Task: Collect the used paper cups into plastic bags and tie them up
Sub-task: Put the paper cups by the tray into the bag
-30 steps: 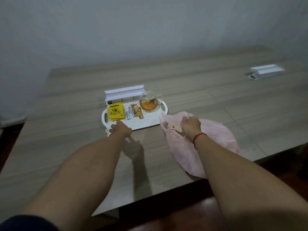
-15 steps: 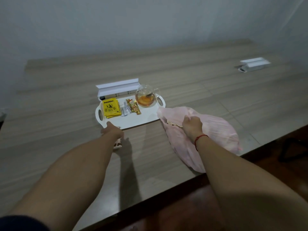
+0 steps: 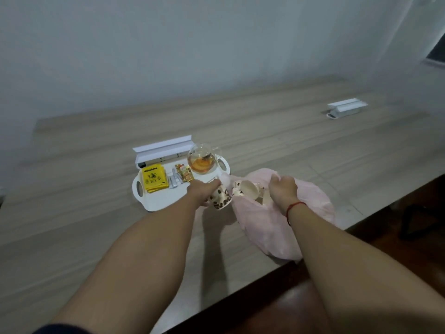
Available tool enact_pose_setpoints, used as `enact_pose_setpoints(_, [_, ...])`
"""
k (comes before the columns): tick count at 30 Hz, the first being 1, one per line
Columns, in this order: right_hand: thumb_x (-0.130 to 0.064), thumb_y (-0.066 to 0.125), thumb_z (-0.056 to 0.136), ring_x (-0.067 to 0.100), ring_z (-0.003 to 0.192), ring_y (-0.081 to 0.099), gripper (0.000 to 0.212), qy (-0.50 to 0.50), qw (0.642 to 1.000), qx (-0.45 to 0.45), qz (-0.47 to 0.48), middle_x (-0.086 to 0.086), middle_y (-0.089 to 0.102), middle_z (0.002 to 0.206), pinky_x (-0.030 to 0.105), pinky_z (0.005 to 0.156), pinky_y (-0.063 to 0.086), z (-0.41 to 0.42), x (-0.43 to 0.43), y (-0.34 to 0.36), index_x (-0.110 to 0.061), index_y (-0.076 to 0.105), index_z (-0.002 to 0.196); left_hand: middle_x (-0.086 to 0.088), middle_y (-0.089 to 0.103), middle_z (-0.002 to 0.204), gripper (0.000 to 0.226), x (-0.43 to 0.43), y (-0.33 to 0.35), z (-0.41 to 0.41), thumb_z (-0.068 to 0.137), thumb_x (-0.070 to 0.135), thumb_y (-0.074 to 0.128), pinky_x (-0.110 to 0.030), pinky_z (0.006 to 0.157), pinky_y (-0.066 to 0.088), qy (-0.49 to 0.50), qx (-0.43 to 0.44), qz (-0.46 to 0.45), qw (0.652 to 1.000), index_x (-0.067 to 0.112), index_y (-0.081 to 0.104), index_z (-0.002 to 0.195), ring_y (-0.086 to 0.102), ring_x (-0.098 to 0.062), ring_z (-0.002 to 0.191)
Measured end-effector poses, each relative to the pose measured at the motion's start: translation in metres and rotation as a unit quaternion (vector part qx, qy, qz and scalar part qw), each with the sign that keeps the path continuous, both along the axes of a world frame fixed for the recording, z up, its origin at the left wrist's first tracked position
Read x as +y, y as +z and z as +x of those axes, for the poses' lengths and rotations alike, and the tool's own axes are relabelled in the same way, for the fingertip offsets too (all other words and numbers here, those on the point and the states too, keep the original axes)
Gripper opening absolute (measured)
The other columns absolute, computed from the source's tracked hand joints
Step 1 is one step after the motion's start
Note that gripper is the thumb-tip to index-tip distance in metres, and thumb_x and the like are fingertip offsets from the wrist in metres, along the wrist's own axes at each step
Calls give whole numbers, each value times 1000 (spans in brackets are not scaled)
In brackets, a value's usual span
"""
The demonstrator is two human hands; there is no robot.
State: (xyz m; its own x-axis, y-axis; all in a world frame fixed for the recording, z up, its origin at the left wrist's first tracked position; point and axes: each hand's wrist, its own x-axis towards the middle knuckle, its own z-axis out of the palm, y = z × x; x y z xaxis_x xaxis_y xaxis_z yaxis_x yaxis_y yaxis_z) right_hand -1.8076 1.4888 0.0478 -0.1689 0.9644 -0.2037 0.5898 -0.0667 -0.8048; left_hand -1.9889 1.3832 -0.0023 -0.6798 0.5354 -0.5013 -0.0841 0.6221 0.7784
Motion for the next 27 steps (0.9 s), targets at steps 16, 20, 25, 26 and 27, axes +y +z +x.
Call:
enact_pose_setpoints(16, [-20, 47, 91, 29, 102, 62, 37, -109, 985, 130, -16, 22, 64, 106, 36, 89, 48, 74, 53, 30, 10, 62, 108, -5, 63, 59, 43, 110, 28, 160, 97, 52, 41, -22, 44, 49, -28, -285, 137, 948, 14, 59, 88, 54, -14, 44])
enact_pose_setpoints(20, [-20, 45, 90, 23, 85, 55, 29, -100, 987, 125, -20, 16, 57, 86, 36, 79, 48, 84, 62, 28, -1, 58, 72, 0, 59, 40, 44, 123, 32, 180, 103, 43, 29, -17, 37, 47, -17, -267, 156, 951, 10, 57, 95, 53, -11, 33])
enact_pose_setpoints(25, [-20, 46, 91, 28, 86, 60, 34, -98, 986, 133, -17, 17, 59, 87, 34, 77, 50, 96, 69, 33, 8, 61, 100, -4, 55, 66, 28, 132, 30, 188, 101, 30, 41, -16, 39, 36, -145, -94, 44, 984, 6, 54, 106, 47, -10, 26])
enact_pose_setpoints(26, [-20, 46, 91, 25, 81, 56, 30, -93, 986, 136, -23, 14, 56, 84, 31, 71, 45, 98, 71, 33, 6, 60, 98, -3, 56, 62, 23, 131, 32, 188, 102, 28, 41, -18, 41, 35, -175, -77, 21, 981, 8, 51, 97, 45, -8, 22])
enact_pose_setpoints(27, [-19, 45, 91, 23, 79, 54, 26, -86, 986, 141, -28, 12, 55, 80, 30, 69, 42, 98, 73, 32, 3, 59, 94, -2, 56, 51, 22, 129, 34, 187, 102, 25, 39, -19, 43, 34, -211, -53, -5, 976, 10, 47, 89, 46, -7, 22])
